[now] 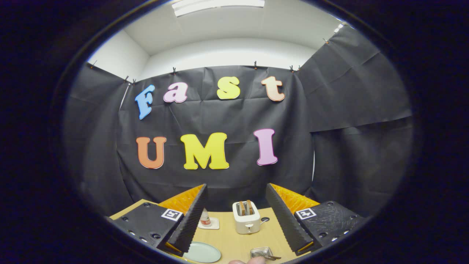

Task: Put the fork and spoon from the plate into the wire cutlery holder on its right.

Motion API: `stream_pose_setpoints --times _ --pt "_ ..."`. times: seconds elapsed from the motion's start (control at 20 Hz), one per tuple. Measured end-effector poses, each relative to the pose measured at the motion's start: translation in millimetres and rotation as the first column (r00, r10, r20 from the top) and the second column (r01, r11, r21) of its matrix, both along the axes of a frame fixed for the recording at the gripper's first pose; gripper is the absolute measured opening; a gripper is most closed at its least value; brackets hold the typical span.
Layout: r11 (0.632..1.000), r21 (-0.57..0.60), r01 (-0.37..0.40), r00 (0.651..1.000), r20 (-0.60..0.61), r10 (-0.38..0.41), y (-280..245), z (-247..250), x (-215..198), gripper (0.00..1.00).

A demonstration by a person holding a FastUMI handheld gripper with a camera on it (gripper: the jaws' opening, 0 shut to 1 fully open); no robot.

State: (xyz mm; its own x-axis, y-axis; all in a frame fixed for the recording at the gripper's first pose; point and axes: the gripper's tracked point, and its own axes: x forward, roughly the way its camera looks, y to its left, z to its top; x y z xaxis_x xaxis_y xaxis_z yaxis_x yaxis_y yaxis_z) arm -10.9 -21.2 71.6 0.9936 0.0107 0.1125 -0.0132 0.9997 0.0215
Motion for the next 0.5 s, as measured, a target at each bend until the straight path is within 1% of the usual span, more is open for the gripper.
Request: stream_pose_setpoints --times 0.2,0.35,0.5 --pt "1.0 0.01 0.01 1.0 0.005 -0.01 15 -1 4 0.96" --pt "1.0 0.017 -0.005 1.0 -0.03 0.005 35 -13 13 0.96" --pt "1.0 0.016 -0.019 0.999 -0.033 0.019 47 -14 18 0.96"
